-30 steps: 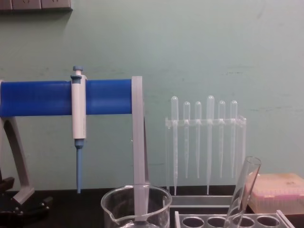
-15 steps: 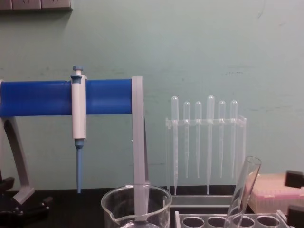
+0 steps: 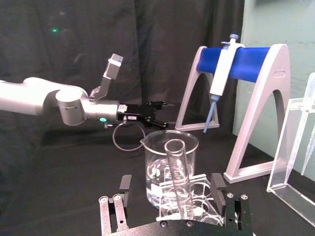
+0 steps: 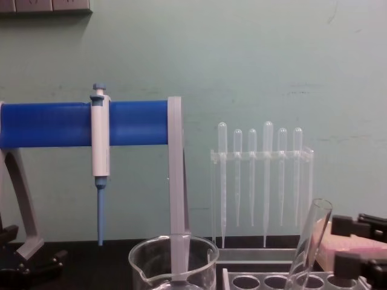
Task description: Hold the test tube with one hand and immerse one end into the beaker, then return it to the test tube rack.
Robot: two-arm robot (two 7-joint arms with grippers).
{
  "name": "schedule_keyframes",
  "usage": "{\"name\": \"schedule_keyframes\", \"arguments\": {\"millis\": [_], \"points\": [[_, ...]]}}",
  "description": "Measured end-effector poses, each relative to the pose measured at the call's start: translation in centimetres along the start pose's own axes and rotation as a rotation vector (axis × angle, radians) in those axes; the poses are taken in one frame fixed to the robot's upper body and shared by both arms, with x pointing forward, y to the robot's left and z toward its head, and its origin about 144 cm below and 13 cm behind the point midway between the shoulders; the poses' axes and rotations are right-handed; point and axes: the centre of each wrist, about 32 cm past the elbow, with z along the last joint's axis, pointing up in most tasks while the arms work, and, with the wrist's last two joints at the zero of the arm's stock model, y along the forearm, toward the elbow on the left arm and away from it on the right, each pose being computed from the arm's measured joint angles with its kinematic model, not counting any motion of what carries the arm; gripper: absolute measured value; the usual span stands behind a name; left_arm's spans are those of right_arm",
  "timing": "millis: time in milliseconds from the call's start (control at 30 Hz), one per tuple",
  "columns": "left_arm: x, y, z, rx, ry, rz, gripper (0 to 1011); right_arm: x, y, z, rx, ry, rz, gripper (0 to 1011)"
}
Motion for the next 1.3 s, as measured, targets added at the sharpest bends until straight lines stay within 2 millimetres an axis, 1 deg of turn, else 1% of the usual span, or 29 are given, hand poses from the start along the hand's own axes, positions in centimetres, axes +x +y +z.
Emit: {"name": "schedule_keyframes", "arguments": {"millis": [533,867,1167,1267,1300], "points": [[0.0,0.0,0.0,0.000,0.000,0.000,1000,1.7,2.0,0.7,-0.025,-0.050,0.014,1003],[0.0,0.0,0.0,0.000,0.000,0.000,1000,1.6,2.6,0.7,-0.031,-0.050,0.030,1003],[0.0,0.0,0.0,0.000,0.000,0.000,1000,1.6,2.6,0.7,-0.031,-0.050,0.029,1003],[0.0,0.0,0.0,0.000,0.000,0.000,1000,1.6,2.5,0.7,-0.031,-0.050,0.029,965],[0.0,0.0,0.0,0.000,0.000,0.000,1000,1.6,2.5,0.7,-0.031,-0.050,0.029,935]]}}
